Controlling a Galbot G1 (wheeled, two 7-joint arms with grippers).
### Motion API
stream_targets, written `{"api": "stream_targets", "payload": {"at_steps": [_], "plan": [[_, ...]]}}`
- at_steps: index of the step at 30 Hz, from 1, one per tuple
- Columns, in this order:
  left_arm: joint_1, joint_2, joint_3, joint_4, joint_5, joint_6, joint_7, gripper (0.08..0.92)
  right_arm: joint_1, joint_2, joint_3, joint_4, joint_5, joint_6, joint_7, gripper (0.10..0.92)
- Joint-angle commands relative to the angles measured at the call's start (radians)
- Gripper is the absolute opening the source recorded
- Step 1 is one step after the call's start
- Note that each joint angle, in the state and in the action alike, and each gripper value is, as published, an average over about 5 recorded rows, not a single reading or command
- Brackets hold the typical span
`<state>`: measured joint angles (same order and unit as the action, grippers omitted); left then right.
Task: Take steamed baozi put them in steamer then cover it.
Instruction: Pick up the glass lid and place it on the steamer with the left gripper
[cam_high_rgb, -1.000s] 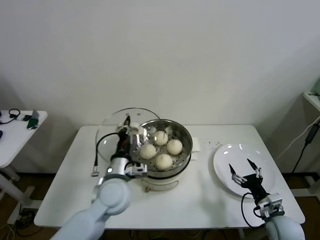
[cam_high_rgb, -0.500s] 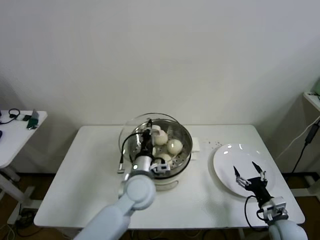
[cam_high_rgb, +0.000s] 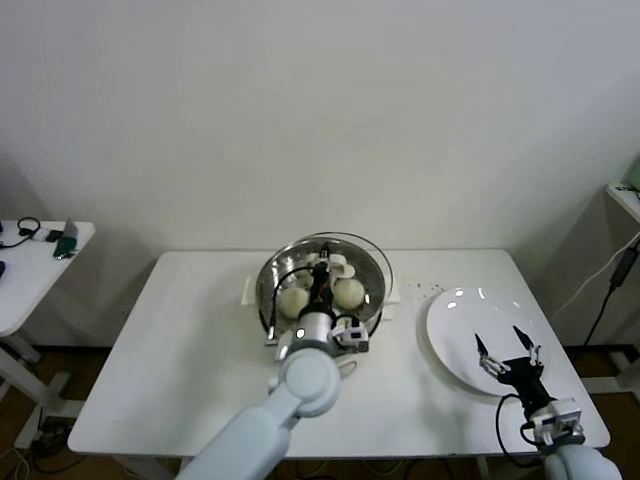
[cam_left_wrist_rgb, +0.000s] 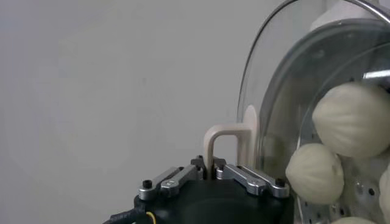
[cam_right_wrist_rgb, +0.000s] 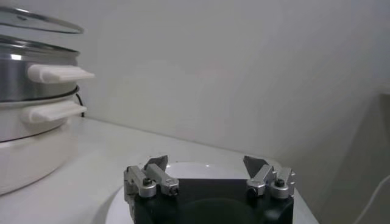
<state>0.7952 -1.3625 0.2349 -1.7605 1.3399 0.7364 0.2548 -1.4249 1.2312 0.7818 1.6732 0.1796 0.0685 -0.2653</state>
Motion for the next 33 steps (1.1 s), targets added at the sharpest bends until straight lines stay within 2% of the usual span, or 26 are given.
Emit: {"api": "stream_targets", "payload": {"at_steps": [1, 33], "plan": [[-0.013, -0.03, 0.008, 0.051, 0.022, 0.049, 0.007, 0.153, -0.001, 0.003, 0.009, 0.0, 0.0, 0.002, -0.002, 0.823], [-0.003, 0.0, -0.008, 0.069, 0.034, 0.049, 0.001, 0.153, 0.007, 0.021, 0.016, -0.003, -0.008, 0.006, -0.017, 0.823]]}}
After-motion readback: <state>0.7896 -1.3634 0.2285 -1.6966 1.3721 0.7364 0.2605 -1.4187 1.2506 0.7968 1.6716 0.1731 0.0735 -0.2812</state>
